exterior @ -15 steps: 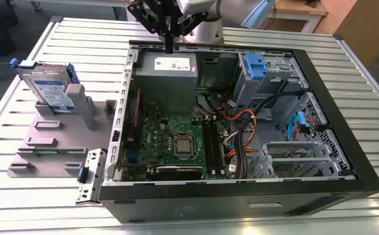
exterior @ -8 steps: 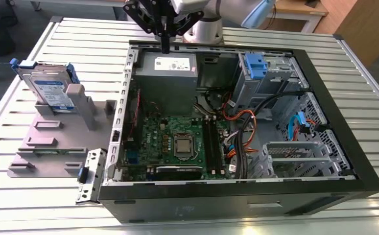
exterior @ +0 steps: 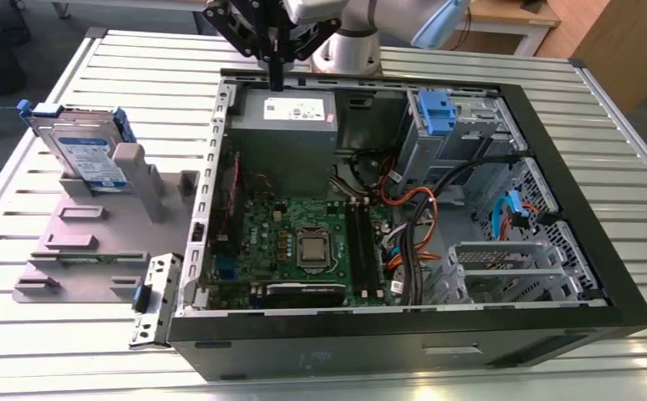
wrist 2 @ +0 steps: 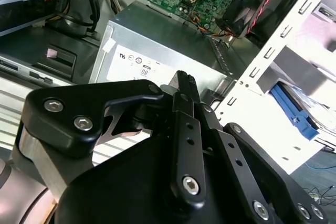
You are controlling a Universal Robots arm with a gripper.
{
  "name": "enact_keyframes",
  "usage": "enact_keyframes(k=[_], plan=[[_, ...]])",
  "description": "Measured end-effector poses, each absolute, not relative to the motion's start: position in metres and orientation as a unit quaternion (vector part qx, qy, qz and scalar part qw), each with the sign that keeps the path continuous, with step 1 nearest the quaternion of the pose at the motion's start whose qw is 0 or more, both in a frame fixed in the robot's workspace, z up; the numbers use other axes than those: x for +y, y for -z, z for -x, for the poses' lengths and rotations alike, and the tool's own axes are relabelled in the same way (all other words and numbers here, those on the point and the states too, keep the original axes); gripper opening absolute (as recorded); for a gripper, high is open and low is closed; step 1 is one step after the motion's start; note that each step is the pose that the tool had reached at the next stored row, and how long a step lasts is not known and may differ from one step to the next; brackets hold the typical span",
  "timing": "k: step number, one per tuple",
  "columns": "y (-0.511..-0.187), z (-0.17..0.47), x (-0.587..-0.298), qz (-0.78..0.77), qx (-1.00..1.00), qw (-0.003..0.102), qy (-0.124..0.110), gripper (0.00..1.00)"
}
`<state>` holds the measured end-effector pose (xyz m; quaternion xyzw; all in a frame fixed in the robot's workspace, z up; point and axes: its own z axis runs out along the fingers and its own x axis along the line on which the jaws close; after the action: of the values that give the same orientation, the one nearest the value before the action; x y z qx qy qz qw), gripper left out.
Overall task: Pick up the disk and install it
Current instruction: 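Reach for the disk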
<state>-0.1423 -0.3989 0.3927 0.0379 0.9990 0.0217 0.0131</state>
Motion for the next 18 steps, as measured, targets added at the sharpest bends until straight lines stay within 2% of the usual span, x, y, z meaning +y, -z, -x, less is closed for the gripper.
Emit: enact_keyframes(k=[18], plan=[[-0.392, 0.159, -0.399, -0.038, 0.999, 0.013, -0.022, 0.11]])
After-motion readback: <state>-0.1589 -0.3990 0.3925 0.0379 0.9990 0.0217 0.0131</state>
